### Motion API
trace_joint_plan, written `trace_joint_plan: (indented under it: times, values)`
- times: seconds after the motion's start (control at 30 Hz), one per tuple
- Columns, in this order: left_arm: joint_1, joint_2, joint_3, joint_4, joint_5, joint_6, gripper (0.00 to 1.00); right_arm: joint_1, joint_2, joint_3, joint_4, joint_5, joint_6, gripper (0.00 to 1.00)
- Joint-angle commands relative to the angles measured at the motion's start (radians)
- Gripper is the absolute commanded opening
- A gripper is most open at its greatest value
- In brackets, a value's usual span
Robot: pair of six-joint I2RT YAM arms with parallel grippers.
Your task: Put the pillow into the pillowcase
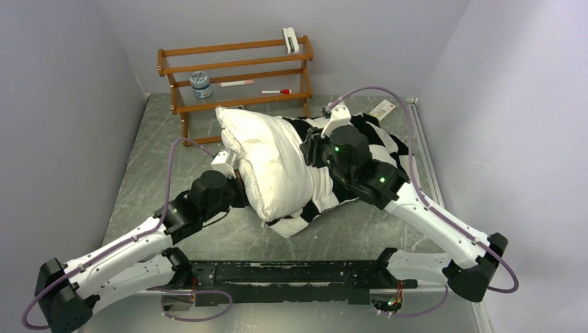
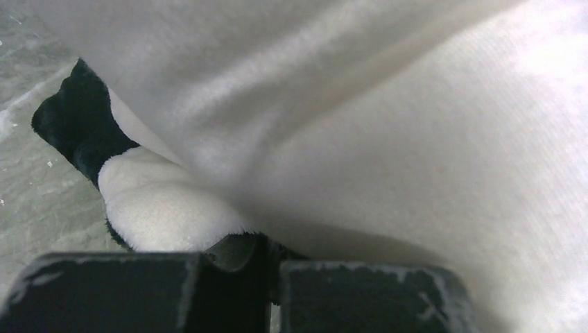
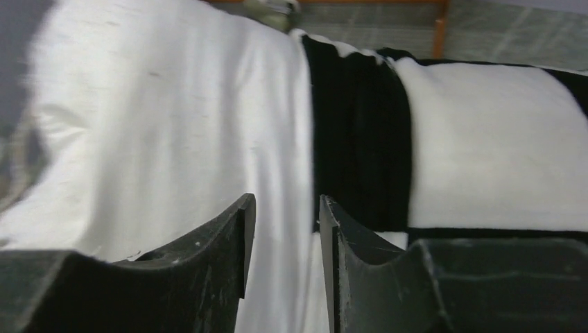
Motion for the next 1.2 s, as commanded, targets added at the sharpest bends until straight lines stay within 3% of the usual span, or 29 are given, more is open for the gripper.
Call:
trace_joint_plan:
  times: [0.0,0.17,0.47,0.5,0.57,0.6,0.73,0.83,1.17]
  values:
    - [0.006,-0.020,0.043,0.078,-0.017,0.035,0.05,0.002,0.063,0.028,-0.061,0.136,-0.119,0.42]
    - [0.005,-0.010,0.041,0.082,-0.011,0.029,0.05,0.000,0.135,0.045,-0.033,0.207,-0.181,0.44]
    - [0.006,-0.006,0.026,0.091,-0.016,0.018,0.05,-0.001,0.269,0.037,0.028,0.219,-0.239,0.34]
    - [0.006,-0.001,0.023,0.095,-0.014,0.018,0.05,-0.001,0.276,0.037,0.044,0.191,-0.242,0.28]
    - [0.005,0.011,0.023,0.106,-0.020,0.021,0.05,-0.001,0.279,0.048,0.068,0.115,-0.237,0.03]
    - [0.005,0.019,0.024,0.111,-0.021,0.024,0.05,-0.001,0.274,0.055,0.082,0.068,-0.225,0.00]
    - [0.005,0.076,0.031,0.144,-0.023,0.016,0.05,0.002,0.226,0.100,0.140,-0.208,-0.092,0.00]
    - [0.005,0.127,0.044,0.162,-0.015,0.018,0.05,0.002,0.167,0.059,0.300,-0.402,0.054,0.00]
    - [0.005,0.245,0.054,0.252,-0.007,0.019,0.05,0.001,0.075,-0.119,0.625,-0.624,0.341,0.00]
